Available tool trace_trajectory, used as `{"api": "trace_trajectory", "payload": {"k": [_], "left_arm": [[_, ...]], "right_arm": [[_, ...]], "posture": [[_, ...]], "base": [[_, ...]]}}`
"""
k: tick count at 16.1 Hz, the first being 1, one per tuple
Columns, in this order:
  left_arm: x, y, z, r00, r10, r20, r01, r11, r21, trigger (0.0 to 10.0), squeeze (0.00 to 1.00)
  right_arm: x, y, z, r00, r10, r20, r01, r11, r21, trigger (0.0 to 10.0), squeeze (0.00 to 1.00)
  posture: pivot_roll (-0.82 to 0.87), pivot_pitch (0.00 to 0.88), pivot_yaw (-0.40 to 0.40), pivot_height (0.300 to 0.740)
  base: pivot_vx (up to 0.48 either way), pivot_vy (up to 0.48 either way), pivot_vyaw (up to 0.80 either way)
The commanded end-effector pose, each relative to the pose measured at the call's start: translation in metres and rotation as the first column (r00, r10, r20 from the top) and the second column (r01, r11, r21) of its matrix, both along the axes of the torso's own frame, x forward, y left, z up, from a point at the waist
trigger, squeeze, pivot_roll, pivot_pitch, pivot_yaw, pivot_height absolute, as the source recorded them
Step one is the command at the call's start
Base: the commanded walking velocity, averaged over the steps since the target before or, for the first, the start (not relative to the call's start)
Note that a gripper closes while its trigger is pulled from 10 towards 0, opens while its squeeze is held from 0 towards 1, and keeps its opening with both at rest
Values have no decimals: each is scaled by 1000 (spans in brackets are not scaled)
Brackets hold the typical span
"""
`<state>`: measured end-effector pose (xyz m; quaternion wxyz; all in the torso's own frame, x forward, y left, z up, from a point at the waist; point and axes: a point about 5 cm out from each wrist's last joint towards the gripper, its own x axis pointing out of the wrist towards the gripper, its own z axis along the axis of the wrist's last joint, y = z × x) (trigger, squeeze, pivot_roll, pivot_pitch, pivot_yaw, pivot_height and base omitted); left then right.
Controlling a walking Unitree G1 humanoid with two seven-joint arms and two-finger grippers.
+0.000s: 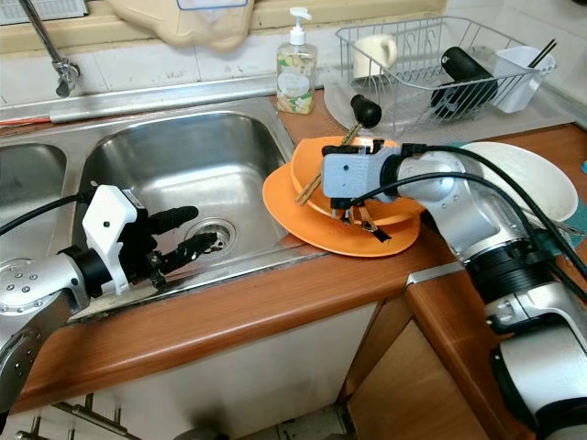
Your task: Kitchen organization
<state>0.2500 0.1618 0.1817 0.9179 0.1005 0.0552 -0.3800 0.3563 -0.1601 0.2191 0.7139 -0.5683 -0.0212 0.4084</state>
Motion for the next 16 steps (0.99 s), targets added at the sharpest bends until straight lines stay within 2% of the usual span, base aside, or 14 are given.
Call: {"api": "trace_trajectory", "payload": {"k": [1, 13, 16], "left_arm": [[-2, -2, 6, 1000, -15, 22, 15, 1000, 1, 10000, 0], [-4, -7, 6, 999, -31, 14, 31, 999, -11, 10000, 0], [-2, -8, 9, 999, -34, 26, 34, 999, -15, 10000, 0]], "right_arm": [[3, 4, 6, 999, 19, 27, -19, 1000, -16, 0, 0], [8, 6, -1, 997, 38, 67, -36, 999, -36, 0, 0], [9, 6, 19, 993, 41, 107, -45, 999, 29, 0, 0]], "posture": [[-95, 0, 30, 740], [-94, 0, 27, 740], [-96, 0, 27, 740]], "base": [[0, 0, 0], [0, 0, 0], [0, 0, 0]]}}
